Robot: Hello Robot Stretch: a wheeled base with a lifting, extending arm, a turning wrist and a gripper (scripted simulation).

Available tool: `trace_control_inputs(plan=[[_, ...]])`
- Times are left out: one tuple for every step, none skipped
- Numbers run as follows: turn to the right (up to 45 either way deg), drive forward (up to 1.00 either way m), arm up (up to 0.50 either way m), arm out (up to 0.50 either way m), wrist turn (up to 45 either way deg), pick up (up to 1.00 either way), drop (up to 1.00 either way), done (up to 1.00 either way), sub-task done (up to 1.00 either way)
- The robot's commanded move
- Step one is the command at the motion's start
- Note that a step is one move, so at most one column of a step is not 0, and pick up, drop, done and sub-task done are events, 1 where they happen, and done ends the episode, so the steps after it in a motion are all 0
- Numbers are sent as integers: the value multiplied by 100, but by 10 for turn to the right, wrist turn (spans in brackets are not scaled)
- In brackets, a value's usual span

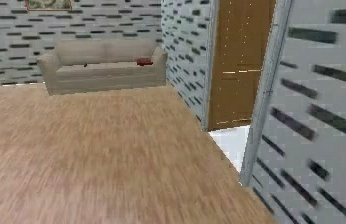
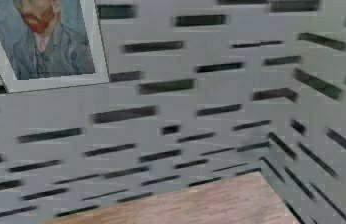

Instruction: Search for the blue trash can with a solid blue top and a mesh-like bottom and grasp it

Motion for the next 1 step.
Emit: trace_control_inputs(plan=[[30, 0, 0, 0, 0, 0, 0, 0, 0]])
